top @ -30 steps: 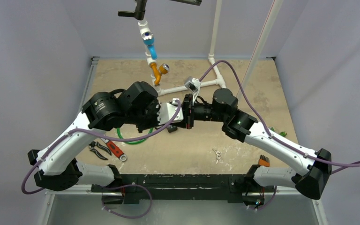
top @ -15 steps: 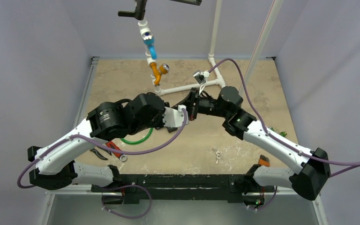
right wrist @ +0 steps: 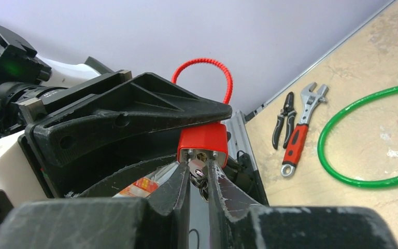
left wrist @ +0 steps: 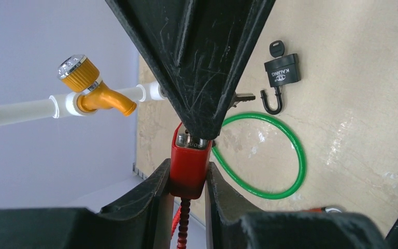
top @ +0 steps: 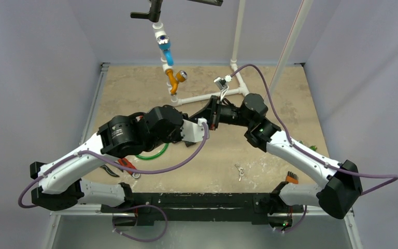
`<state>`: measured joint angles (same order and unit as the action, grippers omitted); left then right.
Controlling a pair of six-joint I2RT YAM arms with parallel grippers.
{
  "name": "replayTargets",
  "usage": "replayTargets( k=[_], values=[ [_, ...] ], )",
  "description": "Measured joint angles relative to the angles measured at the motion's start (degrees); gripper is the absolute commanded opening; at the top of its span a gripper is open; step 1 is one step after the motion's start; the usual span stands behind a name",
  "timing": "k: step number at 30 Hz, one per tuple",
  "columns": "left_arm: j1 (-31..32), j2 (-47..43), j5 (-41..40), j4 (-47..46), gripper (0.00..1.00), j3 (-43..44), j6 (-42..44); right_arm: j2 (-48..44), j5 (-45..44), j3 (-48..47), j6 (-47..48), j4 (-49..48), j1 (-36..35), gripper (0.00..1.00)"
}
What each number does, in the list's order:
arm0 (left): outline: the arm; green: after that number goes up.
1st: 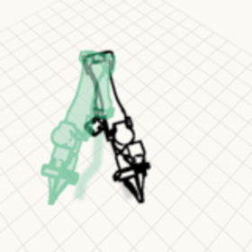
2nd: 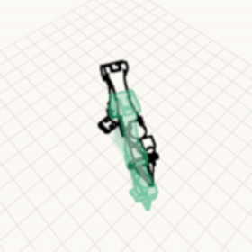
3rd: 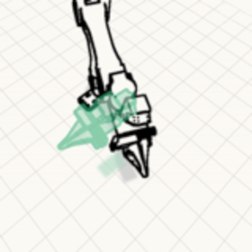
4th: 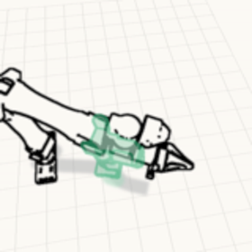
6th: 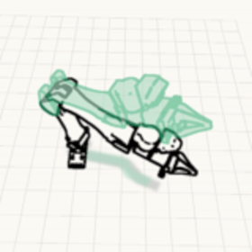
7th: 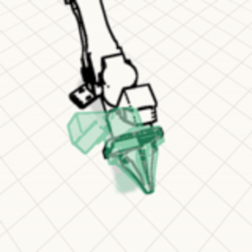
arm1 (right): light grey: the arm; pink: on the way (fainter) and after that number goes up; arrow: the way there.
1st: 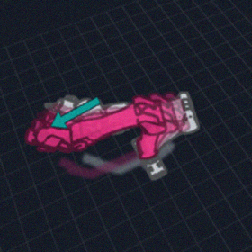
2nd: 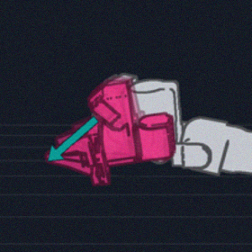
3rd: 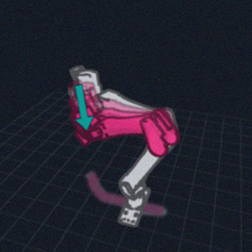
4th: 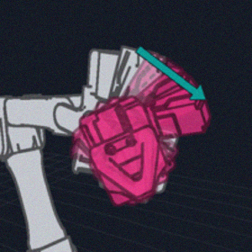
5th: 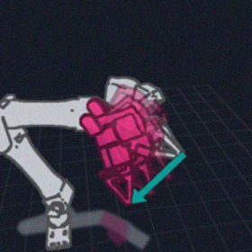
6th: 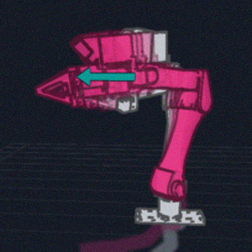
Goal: Unlock with the key
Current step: Unlock the lock.
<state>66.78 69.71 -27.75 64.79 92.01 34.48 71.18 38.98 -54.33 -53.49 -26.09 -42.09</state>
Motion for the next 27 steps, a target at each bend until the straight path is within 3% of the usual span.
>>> replayTargets(
  k=[4,7,14,21,24,27],
  values=[
    [-0.7,-0.1,2.7,-0.5,0.00,0.4,-2.3,-1.8,-1.0,-2.5,3.4,8.9,0.0,0.42],
    [-1.7,-0.1,5.7,-2.7,0.00,2.3,-4.2,-5.3,-4.0,-3.5,8.7,18.6,-0.1,0.52],
    [-4.9,-0.2,12.3,-3.6,0.00,6.3,-9.3,-12.3,-12.0,-7.8,21.7,35.5,-0.1,0.52],
    [-6.1,-0.3,18.6,-2.2,0.00,6.7,-11.6,-16.5,-16.0,-11.2,31.1,39.3,-0.1,0.53],
    [-6.4,-0.3,21.7,-1.3,0.00,7.2,-12.0,-17.4,-15.8,-11.6,34.5,38.3,-0.1,0.46],
    [-6.9,-0.3,25.0,-0.3,0.00,7.5,-12.7,-17.7,-14.8,-11.6,36.4,36.1,-0.1,0.33]
  ],
)
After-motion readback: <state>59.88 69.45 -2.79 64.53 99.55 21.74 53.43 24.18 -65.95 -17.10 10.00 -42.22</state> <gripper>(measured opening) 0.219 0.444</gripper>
